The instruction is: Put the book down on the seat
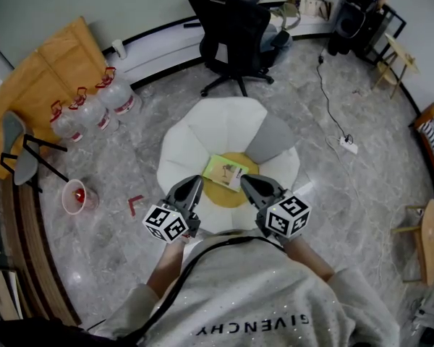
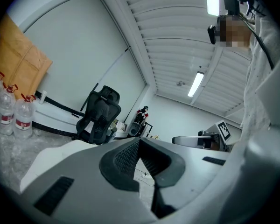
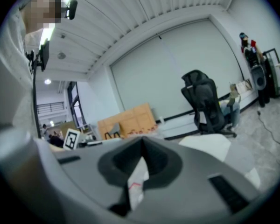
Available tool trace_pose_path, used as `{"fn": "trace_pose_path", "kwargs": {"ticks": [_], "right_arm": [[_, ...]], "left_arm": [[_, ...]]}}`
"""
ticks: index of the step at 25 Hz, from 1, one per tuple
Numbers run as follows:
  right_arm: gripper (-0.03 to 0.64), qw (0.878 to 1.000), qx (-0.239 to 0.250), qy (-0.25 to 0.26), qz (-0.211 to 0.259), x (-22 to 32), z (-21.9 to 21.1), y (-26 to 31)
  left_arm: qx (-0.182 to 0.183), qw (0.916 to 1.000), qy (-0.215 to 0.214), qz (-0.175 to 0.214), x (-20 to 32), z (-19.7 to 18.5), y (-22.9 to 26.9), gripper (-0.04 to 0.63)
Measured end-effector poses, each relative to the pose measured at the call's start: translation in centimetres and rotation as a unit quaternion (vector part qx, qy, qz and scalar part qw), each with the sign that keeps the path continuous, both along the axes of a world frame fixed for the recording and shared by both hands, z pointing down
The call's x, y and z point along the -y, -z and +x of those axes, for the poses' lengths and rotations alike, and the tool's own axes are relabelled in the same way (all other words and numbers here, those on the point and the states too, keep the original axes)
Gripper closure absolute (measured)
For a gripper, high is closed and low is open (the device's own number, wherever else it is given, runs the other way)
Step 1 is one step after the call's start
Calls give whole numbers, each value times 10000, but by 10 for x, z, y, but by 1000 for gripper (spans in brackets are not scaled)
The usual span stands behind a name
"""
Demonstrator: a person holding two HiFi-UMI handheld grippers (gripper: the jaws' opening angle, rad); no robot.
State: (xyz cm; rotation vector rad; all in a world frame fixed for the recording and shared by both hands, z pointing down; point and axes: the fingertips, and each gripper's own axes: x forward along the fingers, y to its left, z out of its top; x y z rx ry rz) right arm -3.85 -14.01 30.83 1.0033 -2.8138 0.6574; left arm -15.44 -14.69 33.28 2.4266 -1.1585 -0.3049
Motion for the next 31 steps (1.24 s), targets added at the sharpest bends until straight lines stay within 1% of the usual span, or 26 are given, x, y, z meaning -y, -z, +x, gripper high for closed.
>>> {"fn": "trace_pose_path", "kwargs": {"ticks": [7, 19, 24, 31], "right_arm": [[603, 9999, 1, -160, 50, -2, 6, -2], [603, 9998, -41, -209, -16, 1, -1, -2], [603, 9998, -62, -193, -27, 2, -4, -3], [603, 9999, -128, -97, -32, -1, -15, -8]], "left_arm": [[-5, 10000, -86, -19, -3, 4, -5, 574], [-40, 9999, -119, -70, -4, -5, -5, 574], [-33, 9997, -174, -148, -4, -8, -8, 574], [-20, 9997, -200, -128, -8, -18, -15, 574]]}}
